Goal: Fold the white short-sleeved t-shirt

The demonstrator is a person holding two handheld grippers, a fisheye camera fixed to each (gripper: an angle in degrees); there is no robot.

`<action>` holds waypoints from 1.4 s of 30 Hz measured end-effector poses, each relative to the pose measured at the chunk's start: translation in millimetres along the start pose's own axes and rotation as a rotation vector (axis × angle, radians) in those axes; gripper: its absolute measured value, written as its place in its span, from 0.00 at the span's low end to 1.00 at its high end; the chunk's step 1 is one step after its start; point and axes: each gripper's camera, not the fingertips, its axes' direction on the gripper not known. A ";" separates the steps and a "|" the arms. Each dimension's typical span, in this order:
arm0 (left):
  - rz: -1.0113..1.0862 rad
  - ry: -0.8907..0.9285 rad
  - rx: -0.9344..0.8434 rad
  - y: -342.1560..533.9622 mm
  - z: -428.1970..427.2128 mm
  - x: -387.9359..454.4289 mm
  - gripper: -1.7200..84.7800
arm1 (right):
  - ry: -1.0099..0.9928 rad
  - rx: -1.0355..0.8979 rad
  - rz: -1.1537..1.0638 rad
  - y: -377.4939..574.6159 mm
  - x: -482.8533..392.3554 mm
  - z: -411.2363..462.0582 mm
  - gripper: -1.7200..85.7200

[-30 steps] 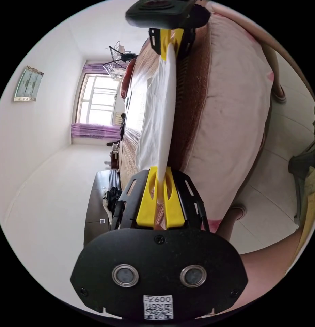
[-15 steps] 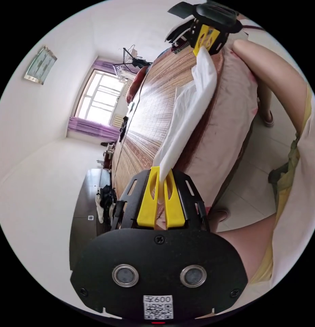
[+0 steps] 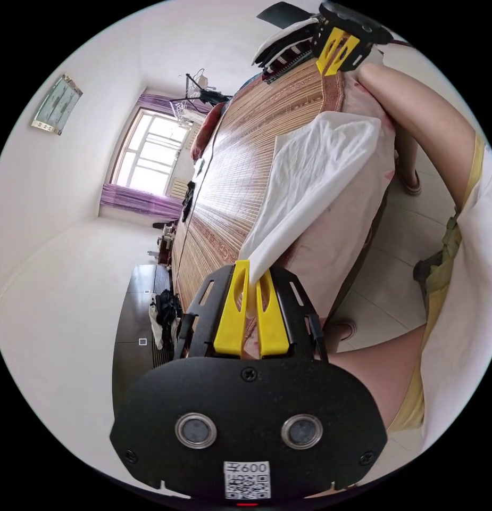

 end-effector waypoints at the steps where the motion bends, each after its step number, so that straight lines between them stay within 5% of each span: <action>1: 0.005 0.002 -0.004 1.2 -0.4 -1.7 0.02 | -0.087 0.100 0.085 -4.3 -0.3 -20.9 0.04; 5: 0.038 0.002 -0.011 12.2 -2.2 -11.9 0.03 | -0.343 0.360 0.272 -29.2 -19.6 -55.0 0.16; 7: 0.039 0.001 -0.009 17.6 -3.9 -16.0 0.03 | -0.317 0.363 0.299 -47.4 -38.4 -45.7 0.15; 14: -0.024 -0.062 0.062 50.5 -17.9 -42.0 0.03 | 0.004 0.054 0.169 -58.0 -61.2 26.3 0.10; 21: -0.106 -0.066 0.096 82.6 -26.7 -85.7 0.03 | -0.088 -0.039 0.276 18.0 5.3 19.5 0.03; 31: 0.045 -0.040 0.096 97.7 -82.2 -141.0 0.03 | -0.158 -0.079 -0.178 14.9 89.6 -97.8 0.01; 38: 0.131 0.155 0.269 77.8 -126.2 -279.9 0.04 | -0.466 -0.117 -0.458 -16.4 236.4 -177.7 0.01; 42: 0.123 0.140 0.286 35.9 -91.3 -352.2 0.04 | -0.457 -0.206 -0.449 -42.1 295.9 -153.7 0.01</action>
